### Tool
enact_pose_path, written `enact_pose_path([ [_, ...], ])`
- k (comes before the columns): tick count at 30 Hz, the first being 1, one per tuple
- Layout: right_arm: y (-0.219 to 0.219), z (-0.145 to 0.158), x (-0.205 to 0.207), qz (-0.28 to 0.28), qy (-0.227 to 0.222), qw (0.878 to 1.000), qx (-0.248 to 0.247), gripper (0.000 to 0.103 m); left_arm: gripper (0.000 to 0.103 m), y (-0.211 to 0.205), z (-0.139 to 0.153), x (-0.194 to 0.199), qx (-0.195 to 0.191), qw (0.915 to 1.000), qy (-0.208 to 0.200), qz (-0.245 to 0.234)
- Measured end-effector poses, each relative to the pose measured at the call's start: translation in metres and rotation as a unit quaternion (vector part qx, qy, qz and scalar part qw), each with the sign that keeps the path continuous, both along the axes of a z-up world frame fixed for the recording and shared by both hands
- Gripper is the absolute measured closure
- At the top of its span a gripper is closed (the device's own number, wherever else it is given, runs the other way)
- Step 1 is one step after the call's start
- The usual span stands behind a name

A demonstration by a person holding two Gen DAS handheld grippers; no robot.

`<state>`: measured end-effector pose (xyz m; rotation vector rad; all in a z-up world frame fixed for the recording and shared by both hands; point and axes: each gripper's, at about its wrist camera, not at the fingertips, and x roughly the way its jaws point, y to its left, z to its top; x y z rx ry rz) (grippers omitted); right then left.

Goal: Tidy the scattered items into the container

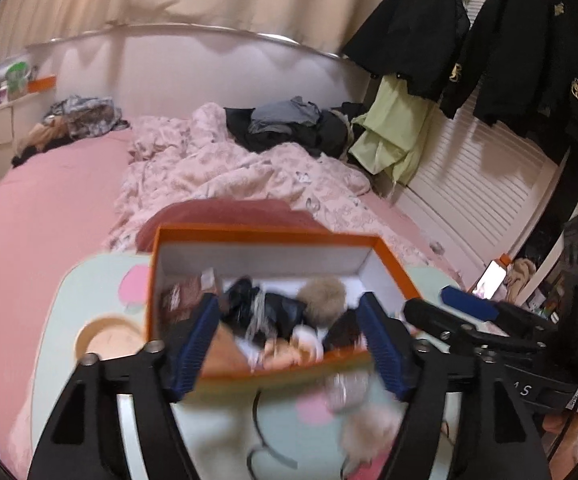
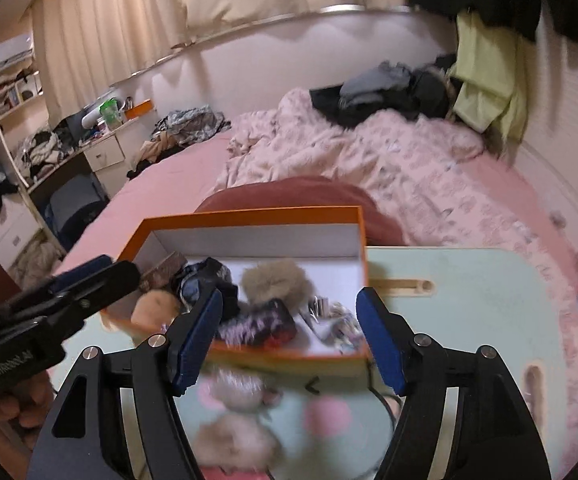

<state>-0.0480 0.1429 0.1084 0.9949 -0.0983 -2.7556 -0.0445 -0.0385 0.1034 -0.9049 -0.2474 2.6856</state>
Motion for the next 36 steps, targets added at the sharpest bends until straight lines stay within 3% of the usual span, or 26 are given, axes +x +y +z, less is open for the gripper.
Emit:
enact_pose_path([
  [8, -0.009, -0.047, 0.065, -0.003, -0.026, 0.999, 0.042, 0.033, 0.023, 0.002, -0.052, 0.059, -0.017, 0.9988, -0.045, 0.003],
  [15, -0.010, -0.083, 0.069, -0.029, -0.071, 0.995, 0.067, 0.032, 0.022, 0.004, -0.083, 0.063, -0.101, 0.9919, -0.062, 0.047],
  [16, -0.011, -0.083, 0.069, -0.033, -0.072, 0.994, 0.075, 0.029, 0.021, 0.006, -0.084, 0.065, -0.113, 0.9906, -0.057, 0.053],
  [18, -0.014, -0.086, 0.066, -0.022, -0.080, 0.993, 0.082, 0.011, 0.019, 0.011, -0.086, 0.068, -0.127, 0.9889, -0.052, 0.058],
  [19, -0.015, -0.088, 0.065, -0.016, -0.081, 0.993, 0.085, 0.002, 0.018, 0.011, -0.086, 0.068, -0.129, 0.9883, -0.053, 0.061],
  [20, -0.016, -0.088, 0.065, -0.015, -0.081, 0.993, 0.085, 0.000, 0.016, 0.010, -0.086, 0.067, -0.132, 0.9876, -0.056, 0.065],
  [36, -0.020, -0.090, 0.070, -0.016, -0.079, 0.993, 0.089, 0.000, 0.013, 0.002, -0.089, 0.066, -0.120, 0.9889, -0.059, 0.065],
])
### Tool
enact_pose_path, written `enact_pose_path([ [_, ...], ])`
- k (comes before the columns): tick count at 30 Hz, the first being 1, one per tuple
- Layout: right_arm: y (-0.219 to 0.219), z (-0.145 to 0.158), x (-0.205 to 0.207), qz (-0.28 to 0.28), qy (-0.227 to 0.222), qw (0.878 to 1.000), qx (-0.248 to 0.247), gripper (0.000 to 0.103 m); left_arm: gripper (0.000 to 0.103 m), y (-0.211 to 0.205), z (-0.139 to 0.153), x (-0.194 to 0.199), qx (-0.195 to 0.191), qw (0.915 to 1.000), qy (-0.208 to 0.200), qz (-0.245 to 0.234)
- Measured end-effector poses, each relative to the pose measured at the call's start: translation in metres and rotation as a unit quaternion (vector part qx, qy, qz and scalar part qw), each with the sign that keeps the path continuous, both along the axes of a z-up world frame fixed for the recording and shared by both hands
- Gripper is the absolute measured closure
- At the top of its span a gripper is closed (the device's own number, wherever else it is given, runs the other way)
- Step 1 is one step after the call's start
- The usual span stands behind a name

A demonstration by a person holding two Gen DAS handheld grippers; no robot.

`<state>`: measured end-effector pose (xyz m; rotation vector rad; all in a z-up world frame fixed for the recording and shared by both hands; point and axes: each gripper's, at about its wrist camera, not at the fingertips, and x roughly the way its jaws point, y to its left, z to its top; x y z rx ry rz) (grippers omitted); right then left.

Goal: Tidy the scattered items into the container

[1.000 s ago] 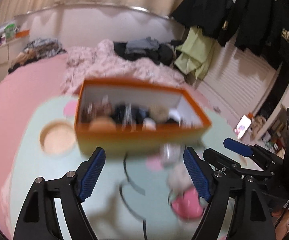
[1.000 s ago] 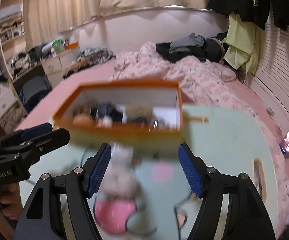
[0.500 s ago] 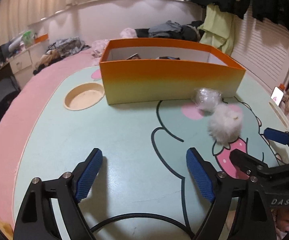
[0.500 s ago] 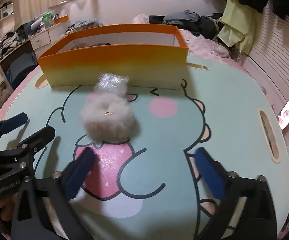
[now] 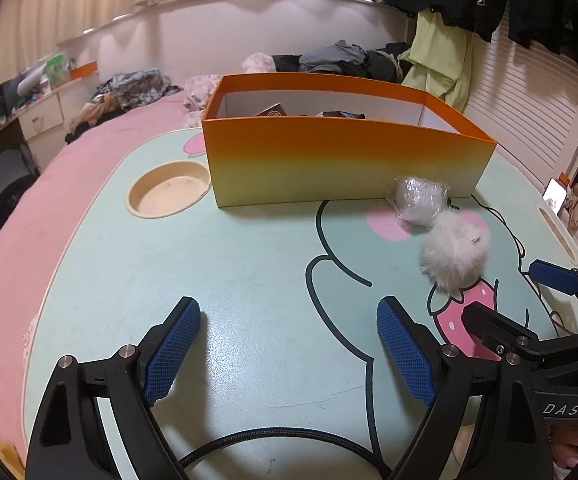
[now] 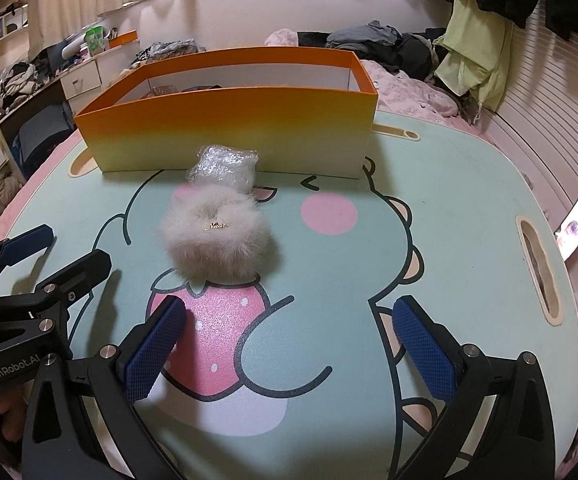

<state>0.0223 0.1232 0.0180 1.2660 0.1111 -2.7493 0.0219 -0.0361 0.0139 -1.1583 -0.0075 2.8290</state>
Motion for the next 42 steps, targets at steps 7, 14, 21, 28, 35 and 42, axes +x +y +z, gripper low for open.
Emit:
enact_pose_path([
  [7, 0.0001, 0.0000, -0.0005, 0.000, 0.000, 1.000, 0.000, 0.000, 0.013, -0.0002, 0.0001, -0.0001, 0.000, 1.0000, 0.000, 0.000],
  [14, 0.0005, 0.0001, -0.0005, 0.000, 0.000, 1.000, 0.000, 0.000, 0.013, 0.0002, 0.0002, -0.0002, 0.000, 1.0000, 0.000, 0.000],
  [21, 0.0009, 0.0002, -0.0005, 0.001, -0.001, 1.000, 0.000, 0.000, 0.013, -0.0002, -0.0004, 0.0006, -0.002, 1.0000, -0.001, 0.000],
  [28, 0.0014, 0.0005, -0.0005, 0.001, -0.001, 1.000, 0.000, 0.000, 0.013, -0.0006, -0.0006, 0.0010, -0.002, 1.0000, -0.001, 0.000],
  [35, 0.0010, -0.0017, -0.0008, 0.002, -0.002, 1.000, 0.000, 0.000, 0.013, -0.0019, -0.0010, 0.0016, -0.004, 1.0000, -0.001, 0.000],
  [42, 0.0010, -0.0014, -0.0009, 0.002, -0.002, 1.000, 0.000, 0.000, 0.013, -0.0011, -0.0010, 0.0019, -0.004, 1.0000, -0.001, 0.001],
])
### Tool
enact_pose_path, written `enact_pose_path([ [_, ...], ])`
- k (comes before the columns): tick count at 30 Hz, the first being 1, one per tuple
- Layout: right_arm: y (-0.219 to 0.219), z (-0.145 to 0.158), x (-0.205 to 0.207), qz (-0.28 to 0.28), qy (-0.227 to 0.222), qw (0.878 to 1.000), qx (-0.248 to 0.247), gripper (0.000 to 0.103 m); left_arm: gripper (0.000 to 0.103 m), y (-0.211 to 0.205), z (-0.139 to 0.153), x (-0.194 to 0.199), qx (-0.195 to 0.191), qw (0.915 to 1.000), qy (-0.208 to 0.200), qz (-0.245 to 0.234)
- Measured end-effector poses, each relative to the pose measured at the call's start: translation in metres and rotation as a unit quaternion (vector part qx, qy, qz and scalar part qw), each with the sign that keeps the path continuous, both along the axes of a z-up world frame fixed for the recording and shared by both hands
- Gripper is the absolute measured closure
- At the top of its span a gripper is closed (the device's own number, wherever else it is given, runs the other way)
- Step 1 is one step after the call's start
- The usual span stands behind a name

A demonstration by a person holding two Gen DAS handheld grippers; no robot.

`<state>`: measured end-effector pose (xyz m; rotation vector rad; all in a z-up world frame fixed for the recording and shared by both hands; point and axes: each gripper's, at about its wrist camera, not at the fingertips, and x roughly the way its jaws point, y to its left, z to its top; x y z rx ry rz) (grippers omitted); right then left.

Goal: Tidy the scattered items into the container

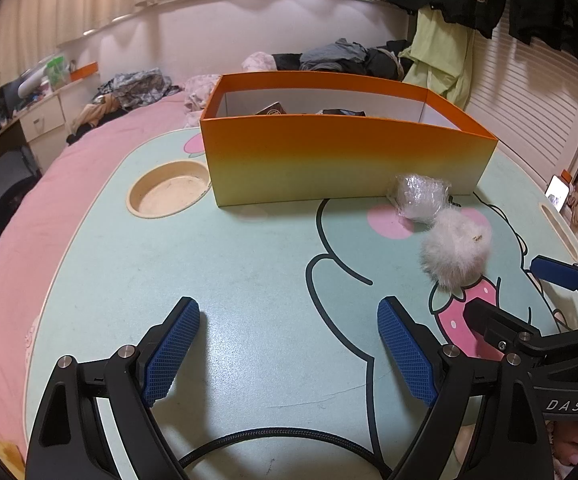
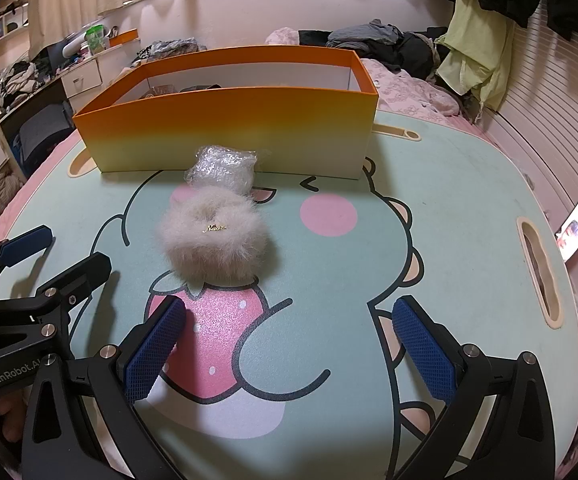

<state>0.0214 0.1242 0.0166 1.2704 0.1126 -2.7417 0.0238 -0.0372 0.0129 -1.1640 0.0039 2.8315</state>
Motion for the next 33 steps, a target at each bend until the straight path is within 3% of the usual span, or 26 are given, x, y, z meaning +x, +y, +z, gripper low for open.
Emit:
enact_pose_path([
  [33, -0.0019, -0.0012, 0.0021, 0.000, 0.003, 1.000, 0.000, 0.000, 0.013, 0.0002, -0.0002, 0.0003, -0.002, 1.0000, -0.001, 0.000],
])
